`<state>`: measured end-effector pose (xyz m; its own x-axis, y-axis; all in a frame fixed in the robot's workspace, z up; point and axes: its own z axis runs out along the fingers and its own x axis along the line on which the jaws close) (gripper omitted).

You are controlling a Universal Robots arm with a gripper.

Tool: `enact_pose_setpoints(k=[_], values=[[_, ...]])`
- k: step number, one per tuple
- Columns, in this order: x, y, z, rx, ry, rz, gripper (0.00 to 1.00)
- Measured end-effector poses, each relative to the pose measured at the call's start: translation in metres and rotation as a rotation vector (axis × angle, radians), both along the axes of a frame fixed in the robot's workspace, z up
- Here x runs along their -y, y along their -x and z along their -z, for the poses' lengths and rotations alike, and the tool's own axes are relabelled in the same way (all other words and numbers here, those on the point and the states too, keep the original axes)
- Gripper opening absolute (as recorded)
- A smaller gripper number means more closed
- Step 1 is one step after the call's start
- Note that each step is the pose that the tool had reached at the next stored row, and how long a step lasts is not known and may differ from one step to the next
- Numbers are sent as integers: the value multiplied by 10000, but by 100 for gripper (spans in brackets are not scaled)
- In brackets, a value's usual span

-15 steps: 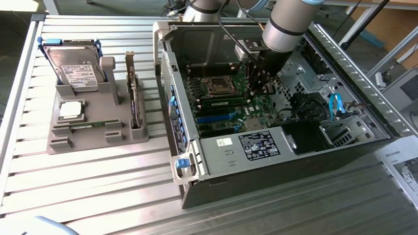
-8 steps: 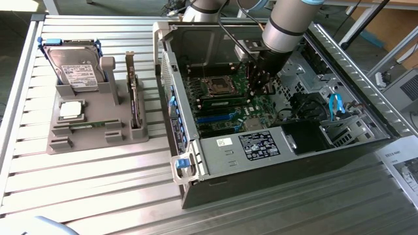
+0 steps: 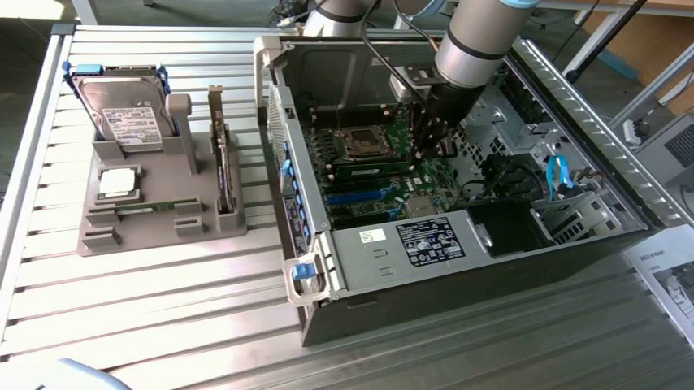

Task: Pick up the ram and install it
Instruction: 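Press down the ram until it locks into place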

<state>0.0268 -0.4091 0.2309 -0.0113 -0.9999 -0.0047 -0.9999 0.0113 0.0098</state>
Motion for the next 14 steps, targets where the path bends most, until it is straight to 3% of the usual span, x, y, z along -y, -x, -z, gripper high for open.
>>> enact_pose_setpoints(k=[14], values=[[0, 0, -179, -32, 84, 0, 10]])
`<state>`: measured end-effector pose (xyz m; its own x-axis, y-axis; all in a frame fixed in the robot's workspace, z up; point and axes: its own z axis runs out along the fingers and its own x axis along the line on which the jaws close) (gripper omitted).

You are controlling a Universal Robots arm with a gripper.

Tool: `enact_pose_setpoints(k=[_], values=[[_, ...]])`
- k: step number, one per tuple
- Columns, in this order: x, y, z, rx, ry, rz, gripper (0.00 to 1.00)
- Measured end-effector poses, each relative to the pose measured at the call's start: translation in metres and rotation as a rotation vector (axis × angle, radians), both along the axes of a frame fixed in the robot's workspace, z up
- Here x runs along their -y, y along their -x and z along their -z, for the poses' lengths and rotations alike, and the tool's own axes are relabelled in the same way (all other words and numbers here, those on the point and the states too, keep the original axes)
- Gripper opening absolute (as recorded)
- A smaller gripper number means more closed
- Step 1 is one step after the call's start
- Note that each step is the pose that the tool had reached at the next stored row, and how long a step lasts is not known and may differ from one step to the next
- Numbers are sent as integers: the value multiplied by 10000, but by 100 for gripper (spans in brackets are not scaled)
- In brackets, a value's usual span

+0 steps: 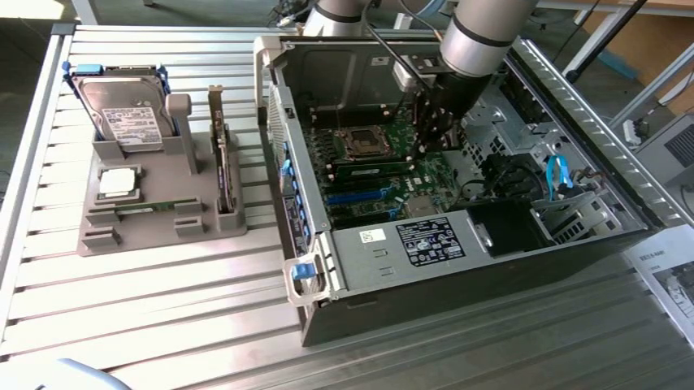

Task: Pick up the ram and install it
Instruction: 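Press down the ram until it locks into place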

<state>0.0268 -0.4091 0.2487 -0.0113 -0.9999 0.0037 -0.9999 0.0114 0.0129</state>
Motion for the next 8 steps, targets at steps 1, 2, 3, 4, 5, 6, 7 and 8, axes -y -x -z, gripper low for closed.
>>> enact_pose_setpoints(k=[1, 2, 3, 4, 5, 6, 7, 8], values=[[0, 0, -10, -2, 8, 0, 10], [0, 0, -21, -3, 17, 0, 10], [0, 0, -32, -4, 25, 0, 10], [0, 0, -43, -6, 32, 0, 10], [0, 0, -52, -8, 41, -1, 10], [0, 0, -59, -8, 51, -1, 10], [0, 0, -67, -9, 58, -1, 10], [0, 0, -75, -10, 65, -1, 10]])
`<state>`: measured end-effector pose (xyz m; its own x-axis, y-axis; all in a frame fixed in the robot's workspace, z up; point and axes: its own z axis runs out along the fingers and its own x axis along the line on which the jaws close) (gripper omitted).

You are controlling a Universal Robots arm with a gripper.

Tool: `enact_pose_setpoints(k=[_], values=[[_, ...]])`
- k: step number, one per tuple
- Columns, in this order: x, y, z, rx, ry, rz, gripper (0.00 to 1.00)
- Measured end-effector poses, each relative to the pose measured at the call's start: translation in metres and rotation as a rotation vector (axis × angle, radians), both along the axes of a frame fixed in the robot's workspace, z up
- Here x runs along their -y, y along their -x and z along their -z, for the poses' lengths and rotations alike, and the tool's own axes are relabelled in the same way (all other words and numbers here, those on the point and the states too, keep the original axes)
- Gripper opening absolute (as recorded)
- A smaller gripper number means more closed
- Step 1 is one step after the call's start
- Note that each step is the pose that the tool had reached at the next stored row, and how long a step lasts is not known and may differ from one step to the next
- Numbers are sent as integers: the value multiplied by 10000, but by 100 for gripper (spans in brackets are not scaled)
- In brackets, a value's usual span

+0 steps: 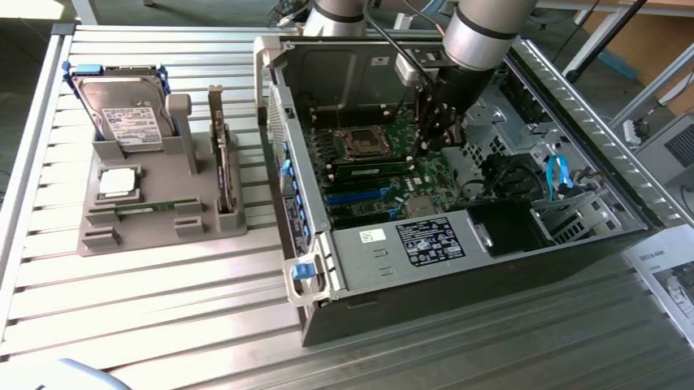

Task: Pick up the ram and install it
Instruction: 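Press down the ram until it locks into place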

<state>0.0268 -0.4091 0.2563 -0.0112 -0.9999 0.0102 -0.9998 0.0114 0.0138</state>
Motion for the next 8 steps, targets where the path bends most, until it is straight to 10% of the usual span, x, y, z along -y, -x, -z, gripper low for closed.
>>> enact_pose_setpoints(k=[8], values=[[0, 0, -76, -15, 91, 1, 10]])
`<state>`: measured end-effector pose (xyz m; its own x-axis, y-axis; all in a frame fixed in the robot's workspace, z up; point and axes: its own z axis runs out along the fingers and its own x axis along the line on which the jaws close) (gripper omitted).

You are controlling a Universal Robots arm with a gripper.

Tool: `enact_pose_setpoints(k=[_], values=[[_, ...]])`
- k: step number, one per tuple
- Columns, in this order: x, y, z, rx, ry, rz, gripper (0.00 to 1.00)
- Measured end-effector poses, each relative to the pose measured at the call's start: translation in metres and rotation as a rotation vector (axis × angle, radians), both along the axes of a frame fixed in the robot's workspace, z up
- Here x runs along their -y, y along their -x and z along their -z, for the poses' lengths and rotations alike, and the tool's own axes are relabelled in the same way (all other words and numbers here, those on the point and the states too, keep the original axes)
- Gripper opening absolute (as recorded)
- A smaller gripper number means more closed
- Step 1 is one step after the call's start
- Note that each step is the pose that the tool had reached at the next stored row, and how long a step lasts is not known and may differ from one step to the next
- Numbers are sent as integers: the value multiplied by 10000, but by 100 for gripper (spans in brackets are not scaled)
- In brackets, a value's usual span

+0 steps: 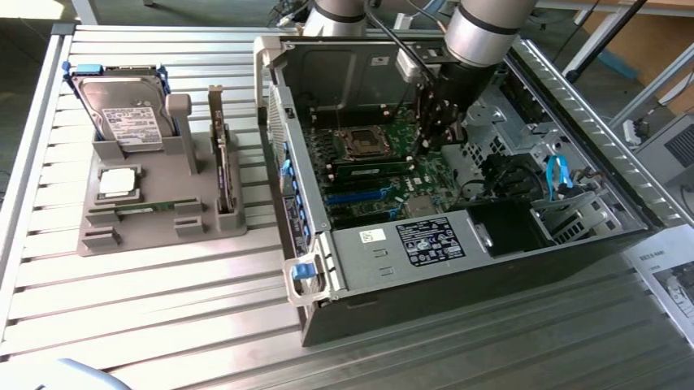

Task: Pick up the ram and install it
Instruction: 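Press down the ram until it locks into place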

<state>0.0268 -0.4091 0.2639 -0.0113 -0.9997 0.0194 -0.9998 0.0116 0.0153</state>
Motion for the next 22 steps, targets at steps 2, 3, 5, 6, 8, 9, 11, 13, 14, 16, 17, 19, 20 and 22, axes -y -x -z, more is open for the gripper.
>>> enact_pose_setpoints(k=[2, 3, 5, 6, 8, 9, 11, 13, 14, 16, 17, 19, 20, 22], values=[[0, 0, -11, 0, 25, 0, 10], [0, 58, -10, 0, 24, 0, 10], [0, 217, -10, 0, 25, 0, 10], [0, 387, -10, 0, 25, -1, 10], [0, 543, -10, 0, 25, 1, 10], [0, 606, -10, 0, 25, 0, 10], [0, 737, -10, 0, 25, 0, 10], [0, 782, -10, 0, 25, 0, 10], [0, 802, -10, 0, 25, 1, 10], [0, 840, -10, 0, 25, 0, 10], [0, 858, -10, 0, 25, 0, 10], [0, 891, -10, 0, 25, -1, 10], [0, 905, -10, 0, 25, -1, 10], [0, 913, -10, 0, 25, 0, 10]])
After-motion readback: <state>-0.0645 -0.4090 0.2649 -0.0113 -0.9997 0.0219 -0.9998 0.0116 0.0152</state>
